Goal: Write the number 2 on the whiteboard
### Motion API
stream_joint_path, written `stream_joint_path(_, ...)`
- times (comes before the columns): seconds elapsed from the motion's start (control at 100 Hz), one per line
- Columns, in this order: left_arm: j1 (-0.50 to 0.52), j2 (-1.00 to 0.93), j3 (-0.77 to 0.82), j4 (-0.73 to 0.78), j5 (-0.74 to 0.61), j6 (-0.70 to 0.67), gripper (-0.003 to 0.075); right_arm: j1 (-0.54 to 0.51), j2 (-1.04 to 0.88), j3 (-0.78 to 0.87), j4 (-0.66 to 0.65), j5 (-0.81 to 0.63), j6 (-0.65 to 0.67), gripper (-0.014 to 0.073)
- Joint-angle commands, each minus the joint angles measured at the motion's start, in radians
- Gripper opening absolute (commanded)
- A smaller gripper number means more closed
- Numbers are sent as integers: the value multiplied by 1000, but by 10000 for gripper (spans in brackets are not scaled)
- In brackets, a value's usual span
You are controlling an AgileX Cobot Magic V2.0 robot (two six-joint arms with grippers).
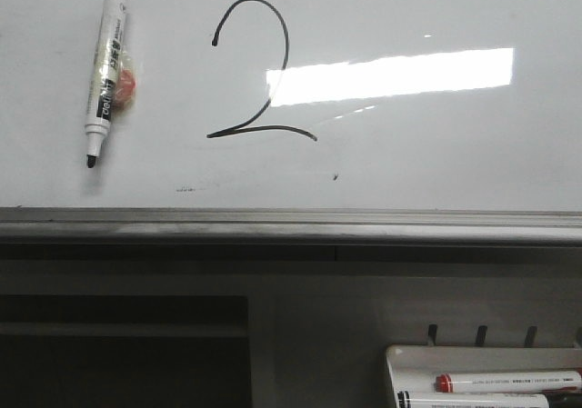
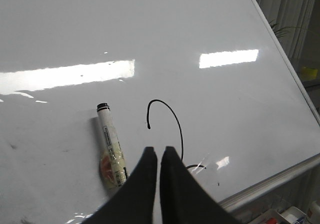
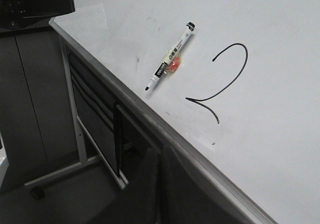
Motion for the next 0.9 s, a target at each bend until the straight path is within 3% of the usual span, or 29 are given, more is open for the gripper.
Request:
stream_joint_path(0.0, 2, 7, -26, -2, -68, 3, -20, -8, 10, -25, 1, -74, 0, -51)
stream_joint_path(0.29, 2, 7, -13, -2, -71, 3, -20, -8, 10, -25, 1, -74, 0, -51)
stream_joint_path(0.41, 20, -7, 36, -2, -149, 3, -20, -8, 10, -25, 1, -74, 0, -51)
stream_joint_path(0.62, 203, -83, 123, 74, -186, 3, -20, -8, 10, -25, 1, -74, 0, -51)
stream_joint_path(0.89, 453, -186, 164, 108, -6, 1, -20, -8, 10, -25, 1, -74, 0, -51)
